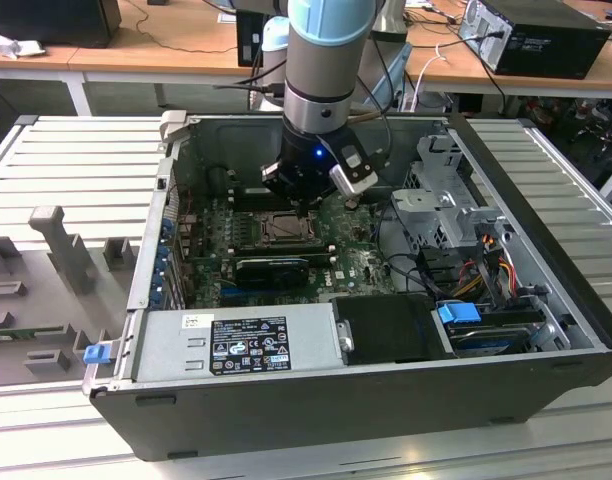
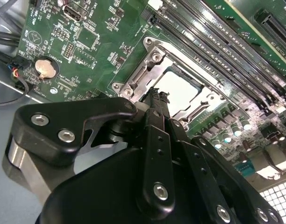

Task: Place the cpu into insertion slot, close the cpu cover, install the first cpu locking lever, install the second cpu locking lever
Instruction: 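Install the second cpu locking lever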

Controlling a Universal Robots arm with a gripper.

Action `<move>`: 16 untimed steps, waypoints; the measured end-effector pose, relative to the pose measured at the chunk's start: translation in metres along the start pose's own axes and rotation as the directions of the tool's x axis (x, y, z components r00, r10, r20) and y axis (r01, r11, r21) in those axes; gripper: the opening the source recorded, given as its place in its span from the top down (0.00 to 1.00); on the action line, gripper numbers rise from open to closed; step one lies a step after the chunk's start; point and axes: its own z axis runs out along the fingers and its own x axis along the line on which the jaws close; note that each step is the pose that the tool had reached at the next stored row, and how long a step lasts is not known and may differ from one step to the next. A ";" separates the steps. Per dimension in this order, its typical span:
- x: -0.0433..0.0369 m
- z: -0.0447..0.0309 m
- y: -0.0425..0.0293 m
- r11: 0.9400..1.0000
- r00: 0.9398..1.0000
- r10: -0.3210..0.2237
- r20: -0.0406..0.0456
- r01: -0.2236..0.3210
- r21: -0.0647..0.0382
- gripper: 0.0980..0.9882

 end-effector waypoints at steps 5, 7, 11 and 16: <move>0.0003 -0.0005 -0.0033 1.000 1.000 0.000 0.000 0.000 0.000 0.99; 0.0004 -0.0007 -0.0049 1.000 1.000 0.000 0.000 0.000 0.000 0.99; 0.0006 -0.0011 -0.0074 1.000 1.000 0.000 0.000 0.000 0.000 0.99; 0.0007 -0.0063 -0.0089 1.000 1.000 0.000 0.000 0.000 0.000 0.99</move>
